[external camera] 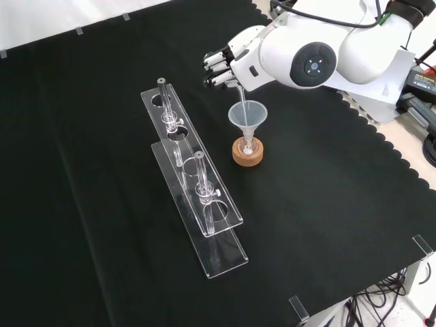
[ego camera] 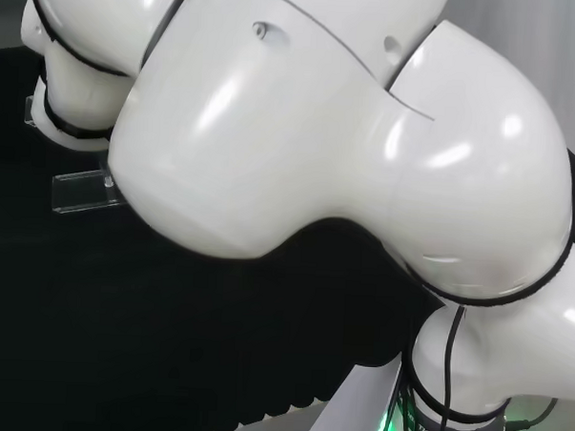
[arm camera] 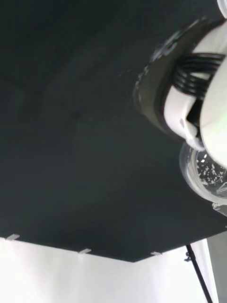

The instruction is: Pour all the NaCl from the weighing funnel into the round-bottom flask.

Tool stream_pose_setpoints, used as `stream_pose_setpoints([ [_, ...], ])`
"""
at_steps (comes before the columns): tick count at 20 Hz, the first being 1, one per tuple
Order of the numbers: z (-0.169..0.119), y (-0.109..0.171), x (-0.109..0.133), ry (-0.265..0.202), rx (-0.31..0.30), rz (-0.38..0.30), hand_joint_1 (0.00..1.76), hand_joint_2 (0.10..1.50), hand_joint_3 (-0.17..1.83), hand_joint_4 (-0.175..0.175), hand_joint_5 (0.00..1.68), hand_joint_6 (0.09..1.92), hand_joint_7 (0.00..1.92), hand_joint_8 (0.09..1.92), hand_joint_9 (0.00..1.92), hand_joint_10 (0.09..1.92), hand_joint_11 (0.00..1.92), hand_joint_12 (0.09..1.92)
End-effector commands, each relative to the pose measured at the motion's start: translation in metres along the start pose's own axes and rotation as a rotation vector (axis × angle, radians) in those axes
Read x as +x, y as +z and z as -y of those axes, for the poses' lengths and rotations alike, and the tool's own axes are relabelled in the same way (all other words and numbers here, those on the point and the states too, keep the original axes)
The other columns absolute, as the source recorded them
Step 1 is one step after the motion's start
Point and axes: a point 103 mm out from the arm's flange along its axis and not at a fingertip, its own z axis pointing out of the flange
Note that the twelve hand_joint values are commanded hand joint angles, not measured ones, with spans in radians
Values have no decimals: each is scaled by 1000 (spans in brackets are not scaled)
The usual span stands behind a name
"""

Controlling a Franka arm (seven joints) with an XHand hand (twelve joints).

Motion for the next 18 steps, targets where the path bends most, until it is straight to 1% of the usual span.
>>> stream_pose_setpoints([
  [1, 0, -5, 1, 4, -1, 76, 1118, 657, 649, 175, 1279, 662, 551, 633, 909, 358, 746, 1096],
  [2, 0, -5, 2, 5, 0, 98, 1118, 657, 649, 175, 1279, 662, 551, 633, 908, 357, 746, 1096],
  [10, 0, -11, 5, 4, -8, 148, 1117, 657, 649, 175, 1278, 663, 550, 633, 908, 357, 745, 1098],
  [18, 2, -18, 5, 15, -18, 224, 1117, 657, 650, 175, 1277, 665, 549, 633, 907, 357, 745, 1099],
])
